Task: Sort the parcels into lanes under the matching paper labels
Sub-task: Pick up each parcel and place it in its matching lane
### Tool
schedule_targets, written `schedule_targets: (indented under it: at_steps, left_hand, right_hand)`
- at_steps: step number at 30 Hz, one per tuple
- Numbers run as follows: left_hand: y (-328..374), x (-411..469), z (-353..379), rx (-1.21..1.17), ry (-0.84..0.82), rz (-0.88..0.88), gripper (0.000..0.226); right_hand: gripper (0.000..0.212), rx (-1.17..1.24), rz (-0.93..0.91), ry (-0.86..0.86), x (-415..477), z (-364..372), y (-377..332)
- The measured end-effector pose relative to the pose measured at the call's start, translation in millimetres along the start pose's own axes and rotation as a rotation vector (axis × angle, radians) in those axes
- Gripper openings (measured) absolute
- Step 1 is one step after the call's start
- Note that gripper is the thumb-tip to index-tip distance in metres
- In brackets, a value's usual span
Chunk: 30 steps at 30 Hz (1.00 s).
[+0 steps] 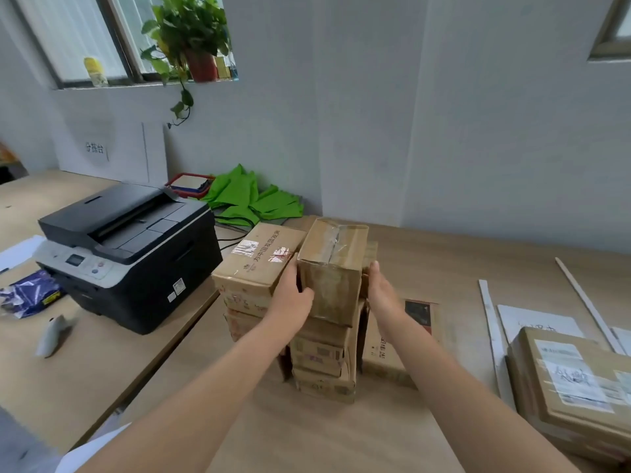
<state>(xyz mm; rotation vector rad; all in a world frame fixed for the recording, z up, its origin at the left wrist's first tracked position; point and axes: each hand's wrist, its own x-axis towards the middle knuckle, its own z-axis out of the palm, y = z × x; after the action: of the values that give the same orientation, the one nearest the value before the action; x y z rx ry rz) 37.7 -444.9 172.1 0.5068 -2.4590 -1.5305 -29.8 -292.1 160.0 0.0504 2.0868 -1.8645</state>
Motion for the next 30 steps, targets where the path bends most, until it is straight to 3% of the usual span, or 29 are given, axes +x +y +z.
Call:
schedule_targets:
  at_steps: [3,7,14,16,19,25,28,30]
  left_hand:
    - [-12.8,8.7,2.9,-0.079,-0.077,-0.058,0.066]
    - [-27.2,-1.5,-1.8,-0.175,-0.146,-0.032,0.084]
    - [-8.6,-38.4,-12.2,-0.209,-0.25,0.095,0.094]
    - [1.1,-49.9,-13.0,-0.193,-0.227,0.133,0.086]
    - [10.5,-62.0,-12.3,-0.221,-0.179,0.187,0.066]
    - [16.1,-90.9,-5.4,-0.49,-0.039,0.135,0.042]
    - [11.0,-107.0,-1.3,-0.488,-0.052,0.14,0.016]
    - [9.7,-120.8,2.7,-0.469,-0.101,0.14,0.013]
  right_hand:
    - [0.068,-0.038,-0.017,-0.189,14.1,-3.7,11.8]
    - [0.077,-0.032,-0.05,-0.385,17.6,-25.4,22.8]
    - [0.114,-0.042,-0.165,-0.295,-43.2,-56.9,-2.6]
    - [0.105,-0.071,-0.138,-0.241,-67.0,-62.4,-11.3]
    - [0.076,-0.04,-0.109,-0.141,-100.1,-67.4,-16.8]
    - [0.036,0.037,-0.112,0.089,-164.7,-70.7,-6.1]
    - [0.031,0.067,-0.096,0.114,-193.2,-74.0,4.1]
    - [0.03,0.05,-0.089,0.143,-208.5,-80.1,10.0]
